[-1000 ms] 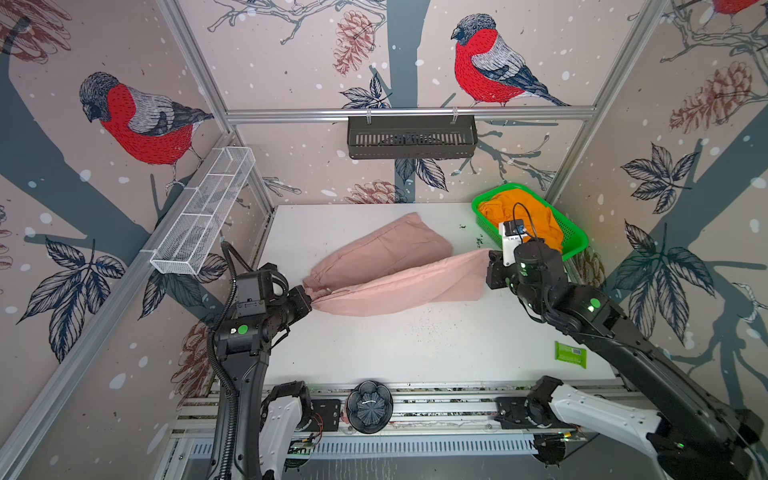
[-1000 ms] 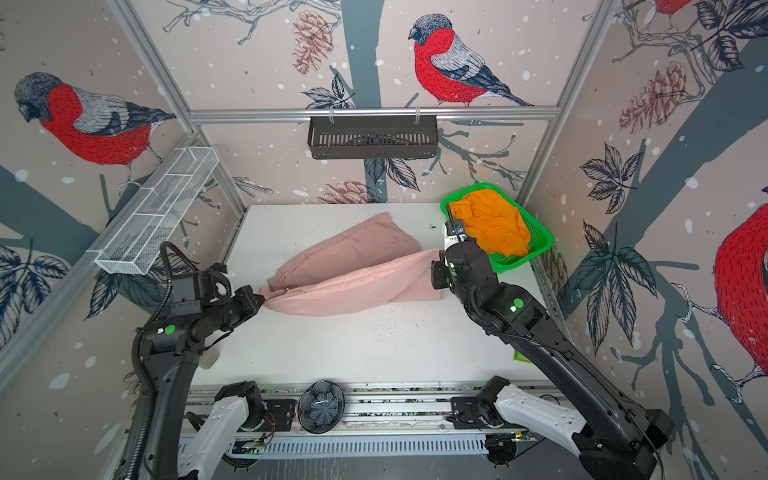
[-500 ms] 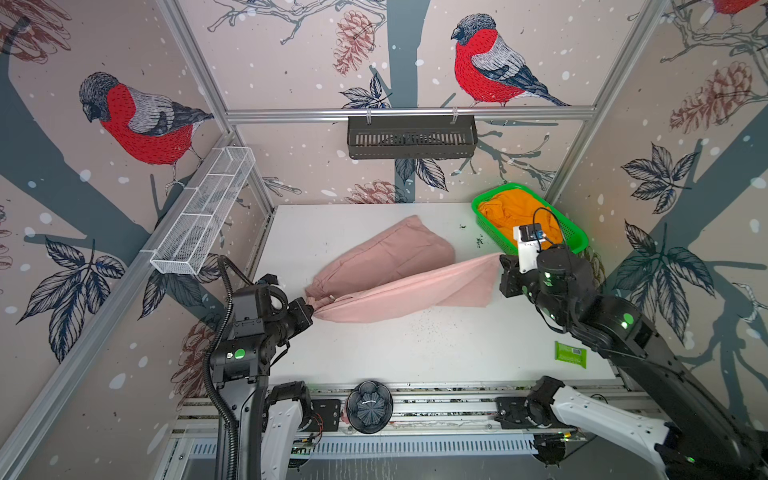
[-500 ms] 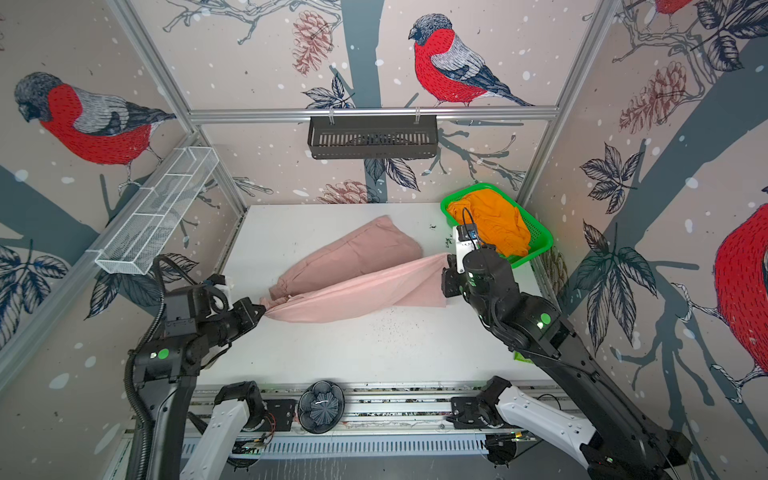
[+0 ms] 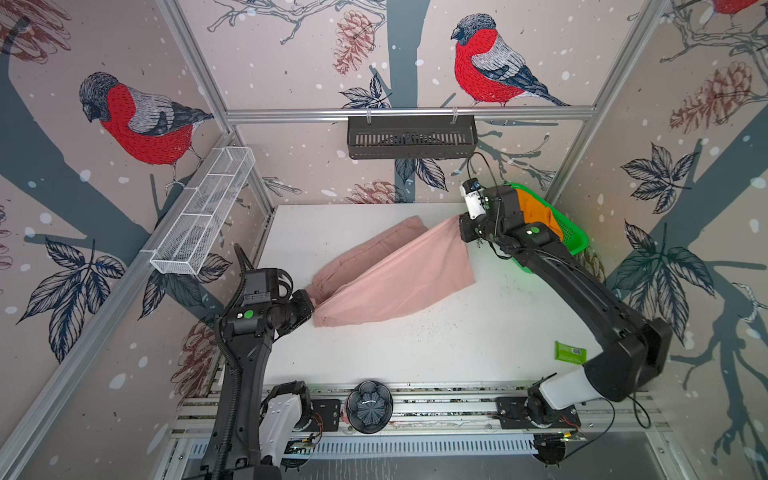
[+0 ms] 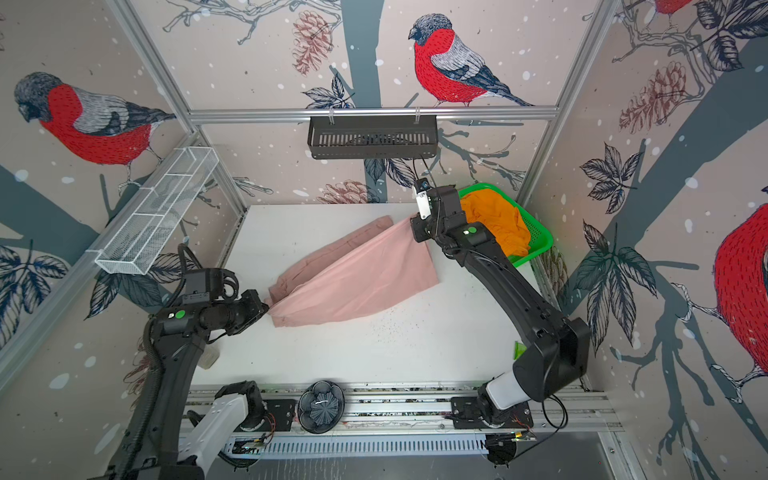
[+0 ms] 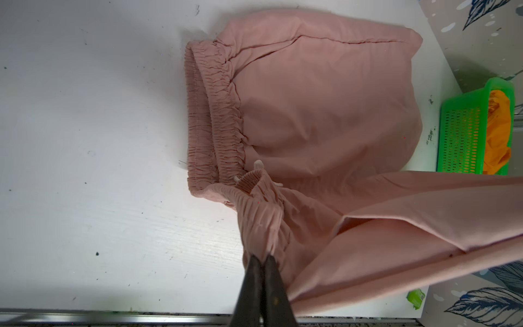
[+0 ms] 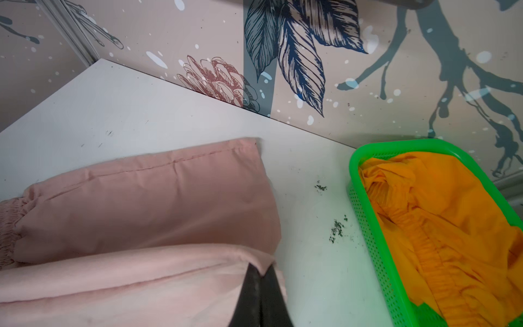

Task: Fold and stack the shorts

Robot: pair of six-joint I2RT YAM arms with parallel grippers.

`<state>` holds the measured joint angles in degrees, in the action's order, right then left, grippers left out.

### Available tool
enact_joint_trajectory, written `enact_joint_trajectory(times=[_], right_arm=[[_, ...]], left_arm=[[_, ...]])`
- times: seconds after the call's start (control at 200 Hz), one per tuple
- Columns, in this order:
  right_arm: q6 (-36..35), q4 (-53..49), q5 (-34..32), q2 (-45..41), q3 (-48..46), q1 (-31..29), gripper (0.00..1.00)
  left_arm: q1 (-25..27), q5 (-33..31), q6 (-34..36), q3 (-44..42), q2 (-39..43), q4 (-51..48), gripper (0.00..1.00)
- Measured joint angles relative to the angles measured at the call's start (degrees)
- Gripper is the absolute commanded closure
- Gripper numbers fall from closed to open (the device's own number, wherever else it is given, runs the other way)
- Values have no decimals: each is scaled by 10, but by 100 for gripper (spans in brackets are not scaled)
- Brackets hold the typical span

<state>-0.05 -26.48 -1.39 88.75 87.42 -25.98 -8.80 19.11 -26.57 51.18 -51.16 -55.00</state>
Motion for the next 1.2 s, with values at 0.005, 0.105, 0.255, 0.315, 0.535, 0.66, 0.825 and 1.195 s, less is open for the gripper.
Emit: enact_joint_trajectory(times=[0.005, 0.105, 0.255, 0.315, 0.535, 0.66, 0.825, 1.195], right_arm=[[-1, 0, 1, 2, 1, 0, 100], [-18, 5, 24, 52, 36, 9, 100], [-42, 9, 49, 126, 100, 17, 100], [-47, 6, 57, 154, 129, 20, 100], [-62, -19, 80, 226, 210, 25, 100], [-63, -22, 82, 219, 208, 25, 100], [-63, -22, 82, 168, 164, 26, 100], [-64, -17, 84, 77, 105, 25, 100]], left_arm=[[0, -1, 0, 1, -2, 0, 100], [0, -18, 1, 15, -33, 7, 100], [0, -33, 10, 17, -81, 27, 100], [-1, -36, 12, 17, -96, 37, 100], [-7, -53, 25, 38, -121, 50, 100], [-8, -59, 25, 45, -111, 50, 100], [-8, -63, 26, 48, -89, 42, 100], [-12, -88, 50, 75, -79, 38, 100]])
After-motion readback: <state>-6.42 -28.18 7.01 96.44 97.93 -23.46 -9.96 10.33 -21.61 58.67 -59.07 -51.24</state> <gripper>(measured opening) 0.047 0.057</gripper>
